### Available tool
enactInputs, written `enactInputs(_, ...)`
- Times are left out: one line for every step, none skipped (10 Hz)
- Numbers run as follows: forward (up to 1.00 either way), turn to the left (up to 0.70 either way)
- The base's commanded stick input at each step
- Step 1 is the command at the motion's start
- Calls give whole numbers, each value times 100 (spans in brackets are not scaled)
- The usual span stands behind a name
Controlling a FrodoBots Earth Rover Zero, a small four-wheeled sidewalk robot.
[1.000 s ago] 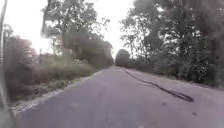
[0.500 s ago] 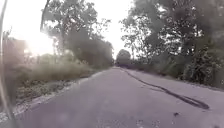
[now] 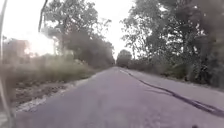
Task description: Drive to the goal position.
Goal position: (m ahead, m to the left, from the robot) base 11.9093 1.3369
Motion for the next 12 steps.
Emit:
enactInputs(70, 1)
enactInputs(70, 1)
enactInputs(70, 1)
enactInputs(70, 1)
enactInputs(70, 1)
enactInputs(70, 1)
enactInputs(70, 1)
enactInputs(70, 1)
enactInputs(70, 1)
enactInputs(70, 1)
enactInputs(70, 1)
enactInputs(70, -23)
